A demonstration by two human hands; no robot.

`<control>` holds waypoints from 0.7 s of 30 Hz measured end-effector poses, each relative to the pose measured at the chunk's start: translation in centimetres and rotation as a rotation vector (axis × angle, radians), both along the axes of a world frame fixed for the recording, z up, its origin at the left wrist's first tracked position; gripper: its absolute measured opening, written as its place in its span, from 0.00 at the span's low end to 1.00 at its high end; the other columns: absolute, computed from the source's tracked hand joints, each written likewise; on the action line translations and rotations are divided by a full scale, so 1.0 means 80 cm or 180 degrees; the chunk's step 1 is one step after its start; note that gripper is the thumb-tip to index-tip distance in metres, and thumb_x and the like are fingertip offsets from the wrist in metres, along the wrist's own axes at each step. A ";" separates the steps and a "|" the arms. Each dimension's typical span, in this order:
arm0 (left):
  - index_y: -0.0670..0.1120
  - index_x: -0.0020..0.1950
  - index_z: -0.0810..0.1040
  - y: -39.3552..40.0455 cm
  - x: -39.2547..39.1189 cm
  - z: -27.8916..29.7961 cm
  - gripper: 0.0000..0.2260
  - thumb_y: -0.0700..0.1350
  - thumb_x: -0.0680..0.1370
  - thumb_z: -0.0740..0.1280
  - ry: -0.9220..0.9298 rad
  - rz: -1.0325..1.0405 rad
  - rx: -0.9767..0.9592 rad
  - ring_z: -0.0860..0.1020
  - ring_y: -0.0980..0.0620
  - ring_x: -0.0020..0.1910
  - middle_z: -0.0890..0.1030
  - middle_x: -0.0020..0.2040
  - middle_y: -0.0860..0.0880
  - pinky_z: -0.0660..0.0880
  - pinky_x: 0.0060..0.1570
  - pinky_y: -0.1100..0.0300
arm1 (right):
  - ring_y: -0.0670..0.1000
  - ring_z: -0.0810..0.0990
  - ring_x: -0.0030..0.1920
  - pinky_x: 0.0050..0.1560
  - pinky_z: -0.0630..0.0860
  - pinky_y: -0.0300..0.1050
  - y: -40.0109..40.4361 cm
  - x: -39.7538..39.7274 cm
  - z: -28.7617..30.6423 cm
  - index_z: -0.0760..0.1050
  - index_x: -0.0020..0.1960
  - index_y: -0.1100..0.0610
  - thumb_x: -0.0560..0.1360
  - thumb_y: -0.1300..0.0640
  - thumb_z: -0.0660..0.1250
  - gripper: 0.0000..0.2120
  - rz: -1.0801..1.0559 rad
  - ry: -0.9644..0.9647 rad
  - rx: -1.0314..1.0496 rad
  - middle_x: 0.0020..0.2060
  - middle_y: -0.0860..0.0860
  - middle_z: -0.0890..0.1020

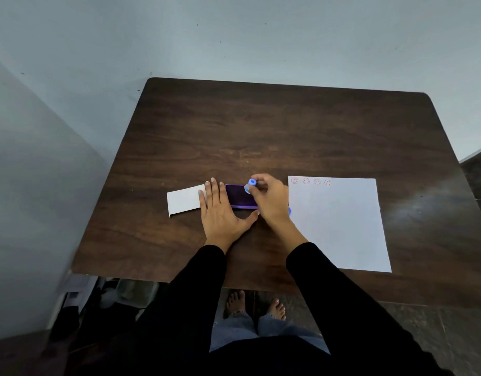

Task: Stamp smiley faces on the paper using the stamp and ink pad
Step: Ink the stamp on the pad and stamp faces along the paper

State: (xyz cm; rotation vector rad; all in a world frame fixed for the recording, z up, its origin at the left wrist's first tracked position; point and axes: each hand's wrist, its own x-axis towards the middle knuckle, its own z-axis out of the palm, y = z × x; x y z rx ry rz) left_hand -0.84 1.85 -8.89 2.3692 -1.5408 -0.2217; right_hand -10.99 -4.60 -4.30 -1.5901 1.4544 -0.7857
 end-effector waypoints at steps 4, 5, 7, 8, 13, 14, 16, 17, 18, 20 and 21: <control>0.37 0.75 0.56 0.001 0.001 0.000 0.48 0.69 0.67 0.62 0.0025 -0.0053 0.0046 0.48 0.44 0.77 0.53 0.77 0.39 0.38 0.74 0.50 | 0.50 0.81 0.49 0.49 0.74 0.39 0.012 0.003 -0.007 0.78 0.54 0.57 0.73 0.58 0.70 0.10 0.0273 0.0495 -0.0328 0.48 0.53 0.84; 0.37 0.75 0.55 0.001 0.002 0.000 0.48 0.68 0.67 0.63 0.0024 -0.0067 0.0047 0.48 0.44 0.77 0.53 0.77 0.38 0.38 0.74 0.50 | 0.51 0.81 0.49 0.49 0.73 0.39 0.013 0.003 -0.008 0.78 0.54 0.57 0.73 0.58 0.70 0.10 0.0333 0.0578 -0.0381 0.49 0.54 0.84; 0.37 0.75 0.54 0.001 0.002 0.000 0.47 0.67 0.68 0.63 0.0021 -0.0088 0.0054 0.48 0.43 0.77 0.52 0.77 0.38 0.39 0.75 0.49 | 0.52 0.80 0.49 0.49 0.73 0.40 0.016 0.004 -0.010 0.78 0.53 0.58 0.73 0.57 0.69 0.09 0.0438 0.0674 -0.0456 0.48 0.54 0.84; 0.37 0.75 0.54 0.000 0.002 -0.001 0.47 0.67 0.68 0.64 0.0021 -0.0099 0.0061 0.48 0.43 0.77 0.52 0.77 0.38 0.39 0.75 0.49 | 0.52 0.80 0.49 0.49 0.74 0.41 0.016 0.004 -0.010 0.78 0.52 0.58 0.73 0.57 0.69 0.09 0.0463 0.0704 -0.0477 0.48 0.54 0.84; 0.37 0.75 0.53 0.000 0.002 0.000 0.48 0.68 0.69 0.62 0.0013 -0.0134 0.0113 0.49 0.43 0.77 0.52 0.77 0.38 0.39 0.75 0.50 | 0.53 0.78 0.49 0.47 0.71 0.41 0.007 0.005 -0.007 0.78 0.49 0.62 0.72 0.58 0.69 0.09 0.0602 0.0898 -0.0519 0.47 0.57 0.83; 0.37 0.75 0.53 0.000 0.002 0.000 0.48 0.68 0.69 0.62 0.0009 -0.0144 0.0120 0.48 0.43 0.77 0.52 0.77 0.38 0.39 0.75 0.51 | 0.54 0.78 0.48 0.46 0.70 0.40 0.006 0.005 -0.006 0.78 0.48 0.62 0.72 0.58 0.70 0.08 0.0626 0.0909 -0.0514 0.46 0.57 0.83; 0.37 0.75 0.53 0.000 0.003 -0.001 0.48 0.69 0.69 0.62 -0.0016 -0.0166 0.0119 0.48 0.43 0.77 0.51 0.77 0.38 0.38 0.74 0.52 | 0.54 0.79 0.46 0.44 0.70 0.40 0.005 0.004 -0.006 0.78 0.46 0.62 0.71 0.59 0.70 0.07 0.0643 0.0910 -0.0495 0.44 0.58 0.83; 0.37 0.75 0.53 0.000 0.003 -0.001 0.48 0.69 0.69 0.62 -0.0024 -0.0169 0.0120 0.48 0.43 0.77 0.51 0.77 0.38 0.37 0.74 0.52 | 0.54 0.80 0.45 0.43 0.71 0.41 0.004 0.003 -0.006 0.78 0.46 0.62 0.71 0.59 0.71 0.07 0.0644 0.0921 -0.0467 0.43 0.57 0.84; 0.37 0.75 0.53 0.000 0.004 -0.001 0.48 0.69 0.69 0.62 -0.0029 -0.0166 0.0126 0.48 0.43 0.77 0.52 0.77 0.38 0.37 0.74 0.52 | 0.54 0.80 0.45 0.44 0.73 0.42 0.003 0.003 -0.005 0.78 0.46 0.61 0.71 0.58 0.71 0.07 0.0656 0.0944 -0.0425 0.43 0.57 0.84; 0.37 0.75 0.54 0.000 0.003 -0.001 0.47 0.69 0.69 0.62 -0.0030 -0.0153 0.0107 0.49 0.43 0.77 0.53 0.77 0.38 0.39 0.74 0.52 | 0.55 0.81 0.44 0.46 0.78 0.48 -0.002 0.004 -0.001 0.78 0.45 0.61 0.70 0.58 0.72 0.08 0.0744 0.1044 -0.0373 0.42 0.57 0.84; 0.37 0.75 0.55 -0.001 0.003 -0.001 0.47 0.69 0.69 0.62 -0.0026 -0.0153 0.0099 0.50 0.43 0.77 0.54 0.77 0.38 0.39 0.74 0.51 | 0.55 0.81 0.44 0.47 0.78 0.51 -0.004 0.005 0.001 0.78 0.45 0.61 0.70 0.58 0.72 0.08 0.0809 0.1139 -0.0368 0.42 0.57 0.84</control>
